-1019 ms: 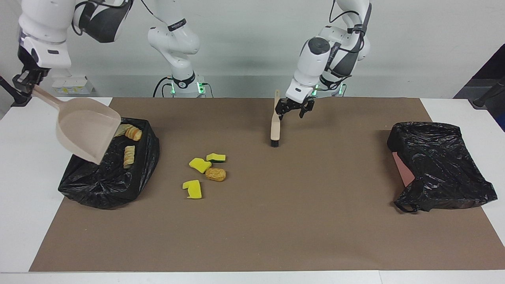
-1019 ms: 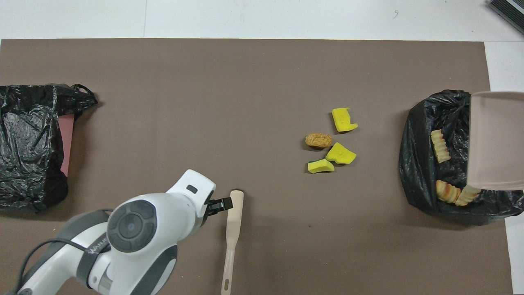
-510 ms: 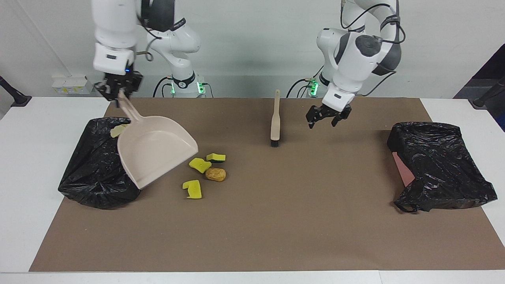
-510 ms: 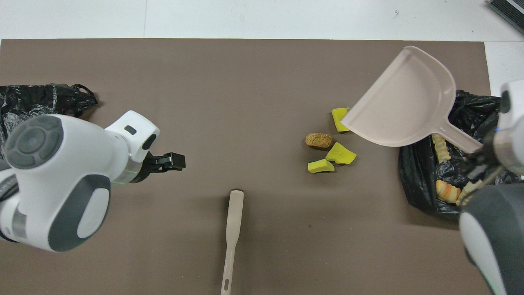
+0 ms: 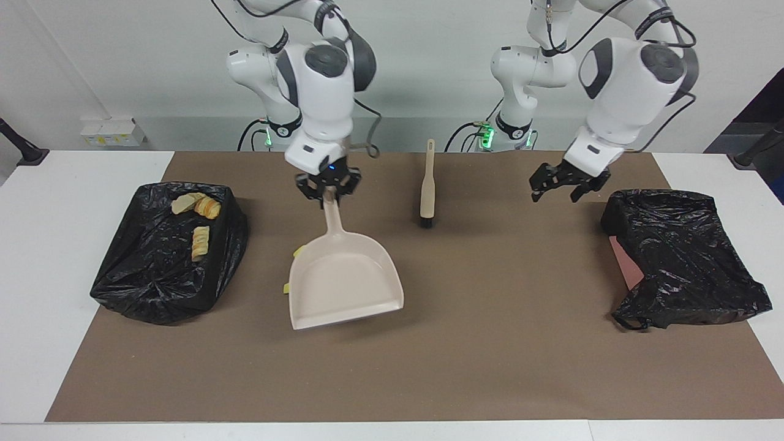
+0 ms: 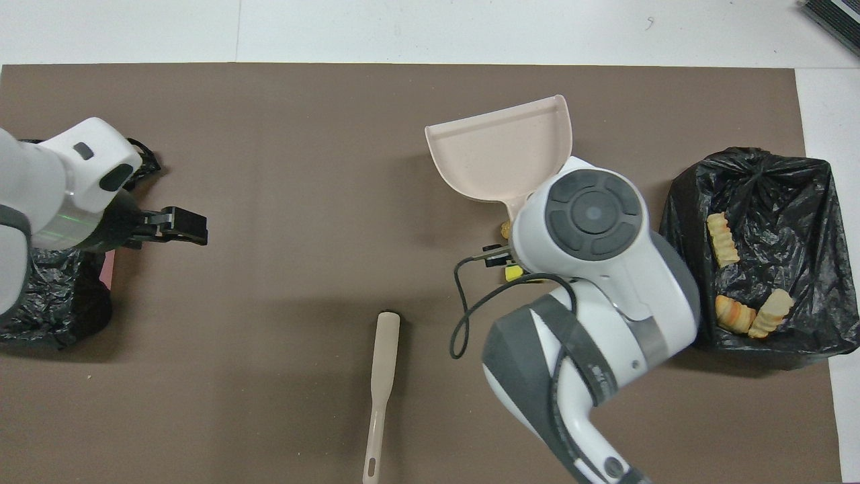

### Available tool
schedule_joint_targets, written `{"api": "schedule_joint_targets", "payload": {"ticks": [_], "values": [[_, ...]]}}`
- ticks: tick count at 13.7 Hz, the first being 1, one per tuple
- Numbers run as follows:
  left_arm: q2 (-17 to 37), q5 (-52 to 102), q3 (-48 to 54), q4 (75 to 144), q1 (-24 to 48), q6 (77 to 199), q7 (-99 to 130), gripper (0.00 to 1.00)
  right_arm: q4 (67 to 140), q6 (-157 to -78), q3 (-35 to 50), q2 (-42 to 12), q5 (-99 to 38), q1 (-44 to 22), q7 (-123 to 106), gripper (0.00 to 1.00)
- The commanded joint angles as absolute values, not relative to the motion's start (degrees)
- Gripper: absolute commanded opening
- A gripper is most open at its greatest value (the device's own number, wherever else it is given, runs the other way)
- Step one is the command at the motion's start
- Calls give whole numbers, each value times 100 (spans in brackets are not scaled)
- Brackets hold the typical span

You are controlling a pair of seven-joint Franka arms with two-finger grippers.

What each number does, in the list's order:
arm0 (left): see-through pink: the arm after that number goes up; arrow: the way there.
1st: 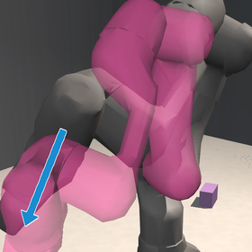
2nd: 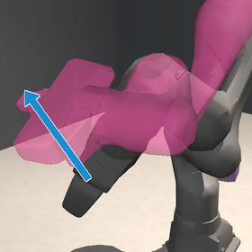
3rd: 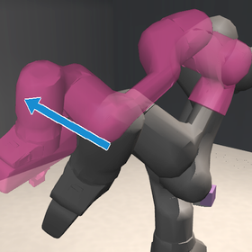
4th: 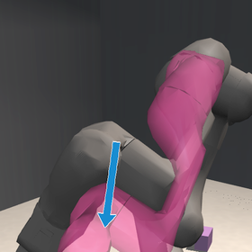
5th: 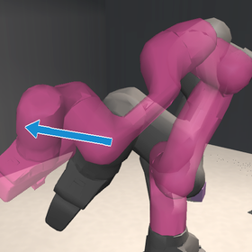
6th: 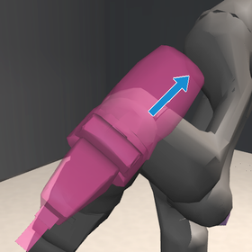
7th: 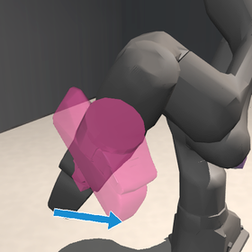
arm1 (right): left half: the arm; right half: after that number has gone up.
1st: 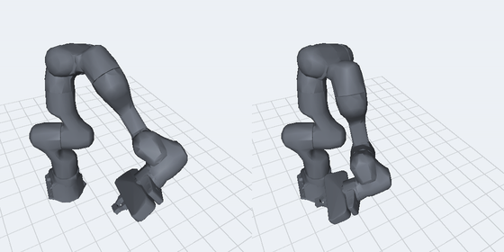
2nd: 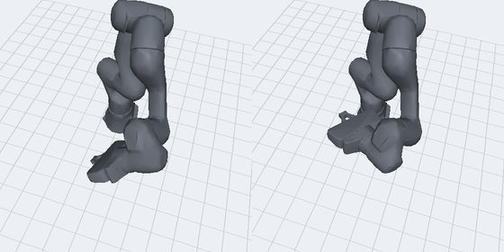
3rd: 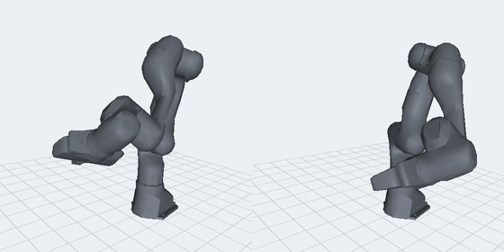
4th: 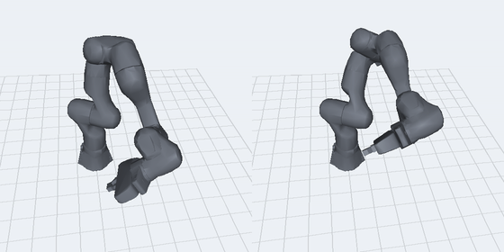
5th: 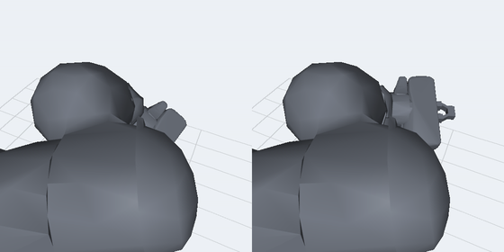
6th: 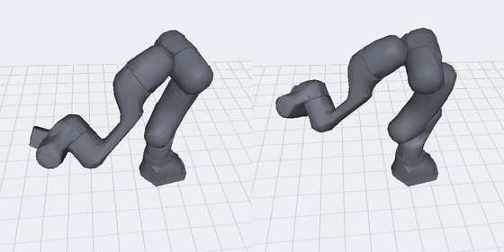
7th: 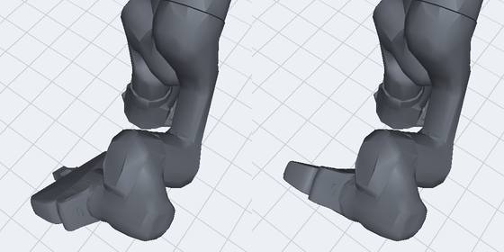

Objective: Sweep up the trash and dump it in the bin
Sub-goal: 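Set the dustpan down centrally with the right gripper while the left gripper withdraws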

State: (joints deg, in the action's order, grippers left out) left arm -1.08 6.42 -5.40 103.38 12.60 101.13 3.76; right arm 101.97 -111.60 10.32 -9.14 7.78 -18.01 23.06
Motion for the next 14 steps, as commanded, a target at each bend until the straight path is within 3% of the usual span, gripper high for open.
{"api": "schedule_joint_targets", "payload": {"ticks": [1,6,10,11,12,13,14], "values": [[-26,528,-483,10011,723,9800,-280,100,9389,-11285,993,-1693,485,-2177,3143,0],[-35,483,-475,9722,378,9738,-423,100,8167,-11881,993,-3179,439,-2882,4269,0],[-18,160,-440,9090,466,9073,-193,100,8033,-12365,993,-3568,396,-3050,4544,0],[-18,-68,-396,8966,509,8844,-193,100,8033,-12331,993,-3568,396,-3050,4544,7],[-18,-262,-361,8921,571,8746,-211,100,8033,-12288,984,-3525,465,-3050,4535,29],[-61,-264,-352,8930,589,8754,-211,100,8077,-12278,993,-3481,466,-3085,4492,69],[-96,-211,-334,8982,598,8797,-254,100,8303,-12261,993,-3280,466,-3085,4465,100]]}}
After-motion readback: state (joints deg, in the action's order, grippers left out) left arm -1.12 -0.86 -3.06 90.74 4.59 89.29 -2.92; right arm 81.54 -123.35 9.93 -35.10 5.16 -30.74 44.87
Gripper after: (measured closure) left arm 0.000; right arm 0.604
